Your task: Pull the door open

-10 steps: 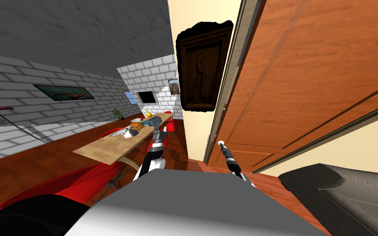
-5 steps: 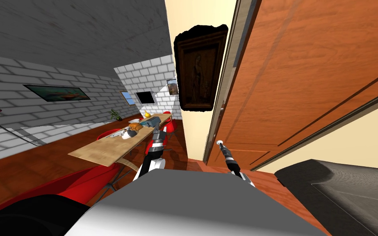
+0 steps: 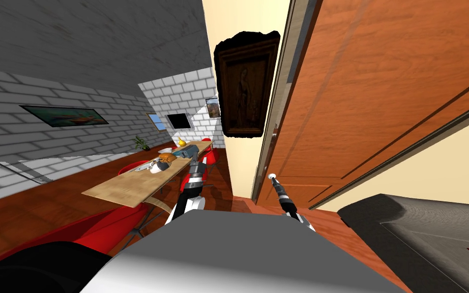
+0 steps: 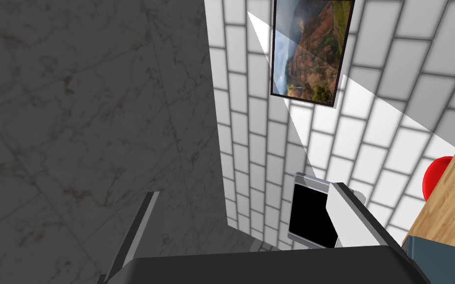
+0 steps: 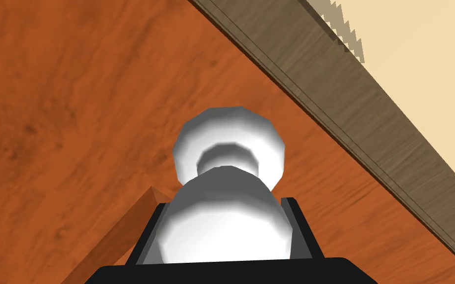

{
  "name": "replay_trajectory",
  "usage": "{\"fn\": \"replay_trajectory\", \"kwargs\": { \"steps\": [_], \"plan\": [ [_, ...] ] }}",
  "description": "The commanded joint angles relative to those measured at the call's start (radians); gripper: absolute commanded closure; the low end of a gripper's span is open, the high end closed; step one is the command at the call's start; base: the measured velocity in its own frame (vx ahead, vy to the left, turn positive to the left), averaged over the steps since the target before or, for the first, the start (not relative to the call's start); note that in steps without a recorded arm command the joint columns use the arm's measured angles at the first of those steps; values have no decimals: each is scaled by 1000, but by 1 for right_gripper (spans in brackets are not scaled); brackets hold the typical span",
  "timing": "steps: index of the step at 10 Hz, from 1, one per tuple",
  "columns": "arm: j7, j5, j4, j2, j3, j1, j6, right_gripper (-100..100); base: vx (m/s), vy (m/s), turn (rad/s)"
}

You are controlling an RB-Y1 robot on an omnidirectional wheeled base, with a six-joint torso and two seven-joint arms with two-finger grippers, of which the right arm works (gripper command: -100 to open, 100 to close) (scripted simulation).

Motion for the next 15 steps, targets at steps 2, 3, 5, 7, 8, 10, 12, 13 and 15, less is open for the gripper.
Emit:
{"fn": "replay_trajectory", "kwargs": {
  "steps": [2,3,5,7,8,10,12,13,15],
  "plan": [
    [-63,9,-7,17,23,6,4,100,-13,5,-29],
    [-104,10,0,15,30,2,0,100,-12,0,-42],
    [-104,10,0,15,30,2,0,100,-15,4,-10],
    [-146,10,7,13,37,-3,-5,100,-11,-1,-34],
    [-185,11,14,12,44,-7,-9,100,-16,5,-38],
    [-187,11,14,12,44,-7,-9,100,-11,5,-9],
    [-253,13,29,8,59,-17,-19,100,-16,0,-51],
    [-271,13,29,8,59,-17,-19,100,-24,11,-31],
    [-312,14,37,6,67,-22,-23,100,-19,0,-29]
  ]
}}
